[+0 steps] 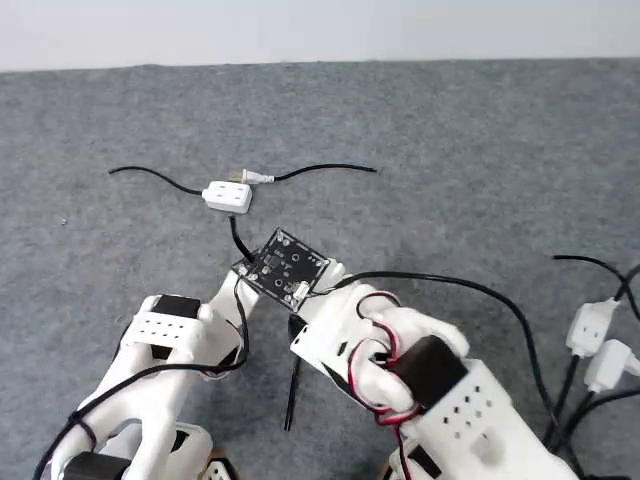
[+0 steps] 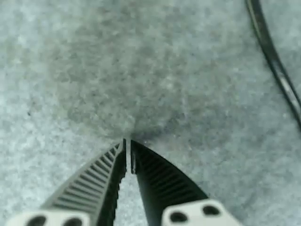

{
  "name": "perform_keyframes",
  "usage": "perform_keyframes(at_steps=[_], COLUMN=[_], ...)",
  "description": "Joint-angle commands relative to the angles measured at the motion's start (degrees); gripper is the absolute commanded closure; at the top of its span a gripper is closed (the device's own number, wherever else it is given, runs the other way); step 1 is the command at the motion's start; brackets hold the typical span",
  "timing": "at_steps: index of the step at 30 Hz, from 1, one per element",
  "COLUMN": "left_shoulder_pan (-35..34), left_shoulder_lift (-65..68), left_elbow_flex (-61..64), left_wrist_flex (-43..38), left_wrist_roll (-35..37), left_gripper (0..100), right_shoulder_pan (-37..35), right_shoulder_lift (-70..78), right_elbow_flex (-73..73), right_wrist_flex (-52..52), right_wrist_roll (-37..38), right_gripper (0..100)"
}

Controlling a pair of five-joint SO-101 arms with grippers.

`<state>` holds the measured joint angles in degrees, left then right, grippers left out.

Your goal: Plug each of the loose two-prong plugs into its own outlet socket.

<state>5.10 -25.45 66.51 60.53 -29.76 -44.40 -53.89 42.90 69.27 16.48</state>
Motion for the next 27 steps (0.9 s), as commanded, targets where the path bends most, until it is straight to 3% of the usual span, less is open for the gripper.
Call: perform_keyframes(at_steps=[1,8,14,17,22,27], left_shoulder_pan=[2.81,7.56,14.07,14.15,8.79,-1.23], left_shoulder_lift=[-0.79,-12.13,-27.08,-34.11,-42.02,-42.73], left_elbow_flex=[-2.68,-2.51,7.16,9.71,13.14,15.78], left_wrist_flex=[0.88,0.88,0.88,0.88,-2.90,-9.41], left_wrist_roll=[-0.97,-0.97,-0.62,3.69,15.91,20.92], left_gripper=[99,99,99,99,98,98], right_shoulder_pan=[-0.57,-0.40,3.65,4.09,5.58,6.37], right_shoulder_lift=[-1.19,-1.19,-1.19,-1.19,-1.10,1.80], right_elbow_flex=[1.41,4.84,5.10,5.10,6.24,8.09], right_wrist_flex=[-4.09,-7.52,-8.66,-9.01,-12.35,-15.87], right_wrist_roll=[-0.70,-0.70,-0.79,-1.85,-6.68,-6.86], right_gripper=[99.1,99.1,99.1,99.1,99.1,99.1])
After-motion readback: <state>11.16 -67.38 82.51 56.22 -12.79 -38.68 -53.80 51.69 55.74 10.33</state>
